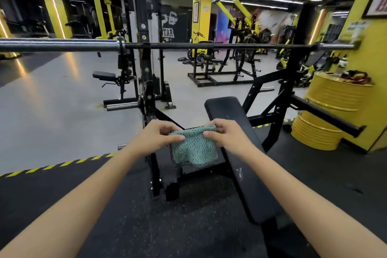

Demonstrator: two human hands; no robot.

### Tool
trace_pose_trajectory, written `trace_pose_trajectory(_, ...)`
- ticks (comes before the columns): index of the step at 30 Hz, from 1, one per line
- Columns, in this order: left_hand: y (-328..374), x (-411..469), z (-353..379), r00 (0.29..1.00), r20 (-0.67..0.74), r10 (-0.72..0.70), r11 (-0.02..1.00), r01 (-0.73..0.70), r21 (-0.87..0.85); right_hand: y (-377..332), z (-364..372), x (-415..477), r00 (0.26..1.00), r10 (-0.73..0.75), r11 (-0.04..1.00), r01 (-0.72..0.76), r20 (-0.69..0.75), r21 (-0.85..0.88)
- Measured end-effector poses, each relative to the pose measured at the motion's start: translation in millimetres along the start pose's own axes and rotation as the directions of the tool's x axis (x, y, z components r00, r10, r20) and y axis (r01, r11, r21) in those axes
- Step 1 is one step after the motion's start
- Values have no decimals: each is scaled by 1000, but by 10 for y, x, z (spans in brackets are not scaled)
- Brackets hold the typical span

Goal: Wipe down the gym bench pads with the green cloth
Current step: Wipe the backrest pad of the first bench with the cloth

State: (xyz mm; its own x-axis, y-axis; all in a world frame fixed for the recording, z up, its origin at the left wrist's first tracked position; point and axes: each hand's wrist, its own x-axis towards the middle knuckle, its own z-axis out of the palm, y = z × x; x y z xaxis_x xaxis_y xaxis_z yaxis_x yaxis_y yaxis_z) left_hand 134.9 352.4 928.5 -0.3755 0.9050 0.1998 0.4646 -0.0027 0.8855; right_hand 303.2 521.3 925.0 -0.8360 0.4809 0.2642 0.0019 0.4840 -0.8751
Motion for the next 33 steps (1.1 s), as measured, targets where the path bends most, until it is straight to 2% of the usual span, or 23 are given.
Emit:
trace_pose_trajectory(6, 39, 804, 612, 999, 43, 18, 999, -16, -29, 480, -788, 160, 997, 37, 999, -39, -68, -19)
trace_pose_trajectory(13, -258, 1755, 995, 995, 92, 24, 998, -19, -55, 1161, -1297, 661, 990, 102, 995, -103, -99, -13)
trace_pose_trajectory(21, -678, 3056, 872, 992, 119, 42, 998, -36, -49, 1700, -1661, 1737, 983, 162, 985, -156, -83, 70)
trace_pose_trajectory(33, -1406, 4394, 744, 997, 70, -23, 997, 28, -72, 2560, -1899, 3120, 977, 208, 978, -206, -47, 42)
